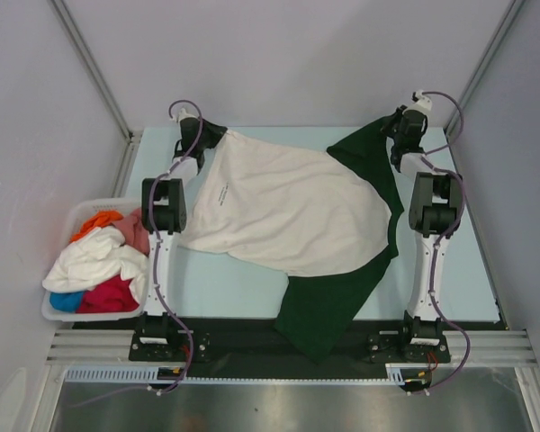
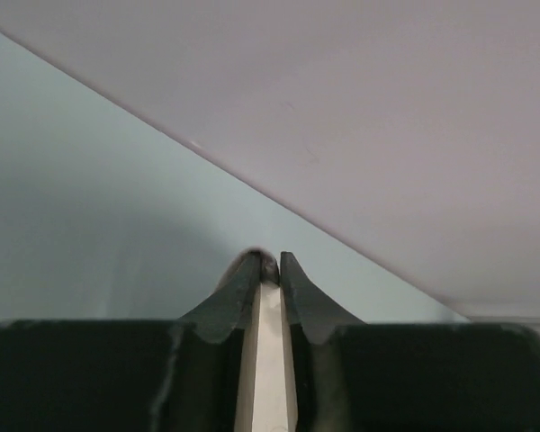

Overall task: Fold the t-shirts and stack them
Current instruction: Flatten the tshirt out

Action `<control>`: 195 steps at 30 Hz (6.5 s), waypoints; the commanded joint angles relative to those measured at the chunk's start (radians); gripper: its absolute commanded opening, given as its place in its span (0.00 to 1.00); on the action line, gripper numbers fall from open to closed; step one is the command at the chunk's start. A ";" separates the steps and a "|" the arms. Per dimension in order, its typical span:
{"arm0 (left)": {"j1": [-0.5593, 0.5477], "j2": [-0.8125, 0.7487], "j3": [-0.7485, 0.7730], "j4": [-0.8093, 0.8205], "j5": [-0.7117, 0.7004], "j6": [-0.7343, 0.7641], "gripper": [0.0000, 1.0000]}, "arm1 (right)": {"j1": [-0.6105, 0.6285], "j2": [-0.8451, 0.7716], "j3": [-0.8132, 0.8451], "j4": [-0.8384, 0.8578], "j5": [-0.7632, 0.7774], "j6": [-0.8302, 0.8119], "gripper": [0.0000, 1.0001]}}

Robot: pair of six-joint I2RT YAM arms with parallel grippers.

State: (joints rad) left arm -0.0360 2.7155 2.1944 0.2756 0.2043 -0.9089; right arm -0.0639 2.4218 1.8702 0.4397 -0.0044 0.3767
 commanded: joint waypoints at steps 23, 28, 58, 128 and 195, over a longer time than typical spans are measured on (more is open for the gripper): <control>-0.082 -0.908 -0.746 -0.483 -0.185 0.225 0.78 | -0.018 -0.516 -0.322 -0.876 -0.080 0.248 0.72; -0.084 -1.126 -1.038 -0.518 -0.183 0.205 0.72 | 0.128 -0.818 -0.643 -0.910 -0.006 0.222 0.71; -0.001 -1.409 -1.283 -0.674 -0.155 0.286 0.60 | 1.231 -1.526 -1.476 -1.230 0.107 0.973 0.58; -0.019 -1.355 -1.440 -0.728 -0.253 0.320 0.43 | 0.992 -2.074 -1.174 -1.791 0.638 1.162 0.00; -0.053 -1.589 -1.493 -0.848 -0.525 0.163 0.42 | 0.978 -1.828 -1.211 -1.621 0.451 0.935 0.01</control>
State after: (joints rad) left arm -0.0841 1.2057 0.6956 -0.5514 -0.3115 -0.7338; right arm 0.9215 0.5812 0.6567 -1.2144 0.4538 1.3342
